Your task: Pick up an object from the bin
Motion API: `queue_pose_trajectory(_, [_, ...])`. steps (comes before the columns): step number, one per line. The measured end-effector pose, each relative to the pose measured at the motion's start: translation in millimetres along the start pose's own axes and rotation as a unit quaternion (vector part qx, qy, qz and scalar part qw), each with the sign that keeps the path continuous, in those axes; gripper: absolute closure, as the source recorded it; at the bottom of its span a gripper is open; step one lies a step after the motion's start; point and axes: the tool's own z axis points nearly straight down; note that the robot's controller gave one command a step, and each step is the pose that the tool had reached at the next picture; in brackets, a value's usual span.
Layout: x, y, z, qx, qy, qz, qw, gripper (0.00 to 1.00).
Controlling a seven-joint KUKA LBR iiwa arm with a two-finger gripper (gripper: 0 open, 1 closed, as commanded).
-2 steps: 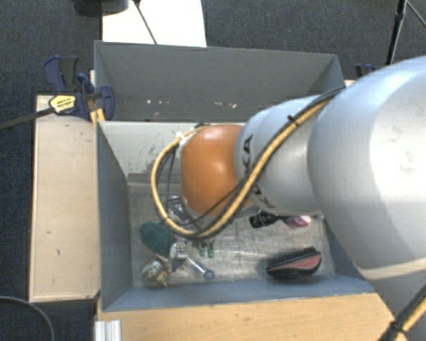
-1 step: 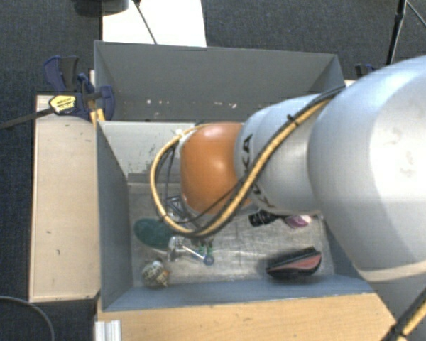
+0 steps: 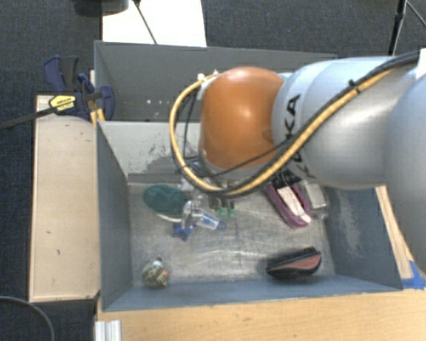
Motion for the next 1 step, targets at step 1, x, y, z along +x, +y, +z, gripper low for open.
queue_pose_trajectory(1, [-23.2,-4.9,-81.1,0.0,-0.0008,0.001,1.0,1.0])
